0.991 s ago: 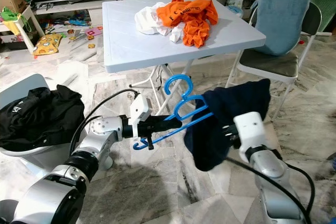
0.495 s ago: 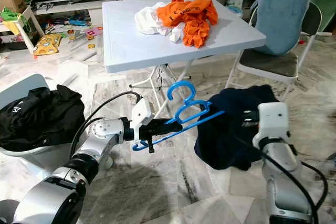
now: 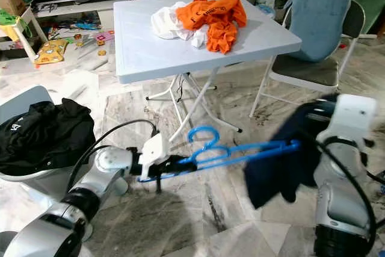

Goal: Hang hanger

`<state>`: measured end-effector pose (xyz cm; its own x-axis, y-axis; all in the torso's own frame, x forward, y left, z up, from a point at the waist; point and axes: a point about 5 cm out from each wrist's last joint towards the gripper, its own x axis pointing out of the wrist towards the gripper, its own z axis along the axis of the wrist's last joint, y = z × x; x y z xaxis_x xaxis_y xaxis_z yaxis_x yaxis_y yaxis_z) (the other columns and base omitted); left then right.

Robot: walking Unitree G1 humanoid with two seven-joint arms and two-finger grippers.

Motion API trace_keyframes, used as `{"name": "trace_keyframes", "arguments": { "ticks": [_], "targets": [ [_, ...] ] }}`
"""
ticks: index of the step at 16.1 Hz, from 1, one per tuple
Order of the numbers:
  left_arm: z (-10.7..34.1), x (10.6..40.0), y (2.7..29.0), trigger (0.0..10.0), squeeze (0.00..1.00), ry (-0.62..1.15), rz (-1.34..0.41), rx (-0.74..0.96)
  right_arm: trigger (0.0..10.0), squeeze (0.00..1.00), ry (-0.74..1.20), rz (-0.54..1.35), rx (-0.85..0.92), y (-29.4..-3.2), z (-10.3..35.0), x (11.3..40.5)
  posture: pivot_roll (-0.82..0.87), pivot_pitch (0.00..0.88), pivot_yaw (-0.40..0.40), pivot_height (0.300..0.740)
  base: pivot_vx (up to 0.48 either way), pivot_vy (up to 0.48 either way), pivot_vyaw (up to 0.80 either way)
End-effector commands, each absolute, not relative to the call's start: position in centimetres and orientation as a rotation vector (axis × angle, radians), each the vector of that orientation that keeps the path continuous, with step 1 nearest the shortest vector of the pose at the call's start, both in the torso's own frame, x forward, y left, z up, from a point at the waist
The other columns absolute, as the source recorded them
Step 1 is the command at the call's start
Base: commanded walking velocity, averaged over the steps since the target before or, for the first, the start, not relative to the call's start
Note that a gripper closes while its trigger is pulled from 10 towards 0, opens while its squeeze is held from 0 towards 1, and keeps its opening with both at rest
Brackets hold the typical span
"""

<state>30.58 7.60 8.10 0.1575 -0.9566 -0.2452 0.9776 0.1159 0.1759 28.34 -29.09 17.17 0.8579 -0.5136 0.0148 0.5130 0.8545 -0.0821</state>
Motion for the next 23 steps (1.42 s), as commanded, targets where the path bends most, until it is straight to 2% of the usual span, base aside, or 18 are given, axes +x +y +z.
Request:
{"name": "trace_keyframes", "arguments": {
  "ticks": [1,4,5,7,9,10,11,12,15,16,18,19,20,21,23],
  "targets": [
    [9.2,30.9,7.6,0.0,0.0,0.008,-1.423,0.339,0.0,0.0,0.025,-0.602,-0.075,-29.5,17.0,28.3,-0.08,0.0,-0.002,0.74,0.0,0.0,0.0],
    [9.8,31.2,8.3,0.0,0.0,-0.02,-1.371,0.285,0.0,0.0,0.114,-0.698,-0.058,-30.6,15.3,27.6,-0.07,0.0,-0.011,0.74,0.0,0.0,0.0],
    [10.0,31.3,8.6,0.0,0.0,-0.02,-1.346,0.182,0.0,0.0,0.166,-0.709,0.009,-30.8,14.0,27.2,-0.07,0.0,-0.013,0.74,0.0,0.0,0.0],
    [10.6,32.3,8.8,0.0,0.0,-0.013,-1.219,0.027,0.0,0.0,0.2,-0.701,0.025,-30.6,12.9,26.6,-0.07,0.0,-0.015,0.74,0.0,0.0,0.0],
    [10.9,33.2,9.0,0.0,0.0,-0.022,-1.068,-0.048,0.0,0.0,0.191,-0.643,0.058,-29.7,12.4,26.1,-0.07,0.0,-0.012,0.74,0.0,0.0,0.0],
    [10.7,34.0,9.5,4.2,0.0,0.007,-0.888,-0.056,0.0,0.0,0.136,-0.539,0.06,-28.4,12.8,25.8,-0.06,0.0,-0.01,0.74,0.0,0.0,0.0],
    [10.2,34.1,9.8,10.0,0.0,0.02,-0.759,-0.023,0.0,0.0,0.063,-0.42,0.047,-26.9,13.4,25.1,-0.06,0.0,-0.008,0.74,0.0,0.0,0.0],
    [9.6,33.9,9.9,10.0,0.0,0.034,-0.663,0.018,0.0,0.0,0.007,-0.33,0.006,-25.8,13.8,24.1,-0.05,0.0,-0.008,0.74,0.0,0.0,0.0],
    [9.2,33.7,9.7,10.0,0.0,0.05,-0.555,0.077,0.0,0.0,-0.057,-0.253,0.001,-24.5,14.3,22.7,-0.04,0.0,-0.003,0.74,0.0,0.0,0.0],
    [9.1,33.6,9.8,10.0,0.0,0.06,-0.506,0.098,1.6,0.0,-0.082,-0.214,-0.017,-23.9,14.6,22.4,-0.04,0.0,0.004,0.74,0.0,0.0,0.0],
    [9.1,33.3,9.8,10.0,0.0,0.063,-0.474,0.07,3.6,0.0,-0.109,-0.196,-0.043,-23.5,15.0,22.3,-0.04,0.0,0.012,0.74,0.0,0.0,0.0],
    [9.2,32.8,9.6,10.0,0.0,0.052,-0.485,0.072,5.3,0.0,-0.125,-0.189,-0.047,-23.3,15.2,22.4,-0.04,0.0,0.019,0.74,0.0,0.0,0.0],
    [9.2,32.5,9.3,10.0,0.0,0.044,-0.5,0.068,8.8,0.0,-0.13,-0.192,-0.044,-23.2,15.2,22.4,-0.04,0.0,0.019,0.74,0.0,0.0,0.0],
    [9.3,32.2,9.0,10.0,0.0,0.046,-0.503,0.059,10.0,0.0,-0.139,-0.182,-0.044,-23.0,15.4,22.5,-0.03,0.0,0.021,0.74,0.315,0.0,0.0],
    [8.9,32.0,9.0,10.0,0.0,0.073,-0.484,0.036,10.0,0.0,-0.142,-0.176,-0.043,-22.7,15.3,22.6,-0.03,0.0,0.021,0.74,0.362,0.0,0.0]
  ]
}}
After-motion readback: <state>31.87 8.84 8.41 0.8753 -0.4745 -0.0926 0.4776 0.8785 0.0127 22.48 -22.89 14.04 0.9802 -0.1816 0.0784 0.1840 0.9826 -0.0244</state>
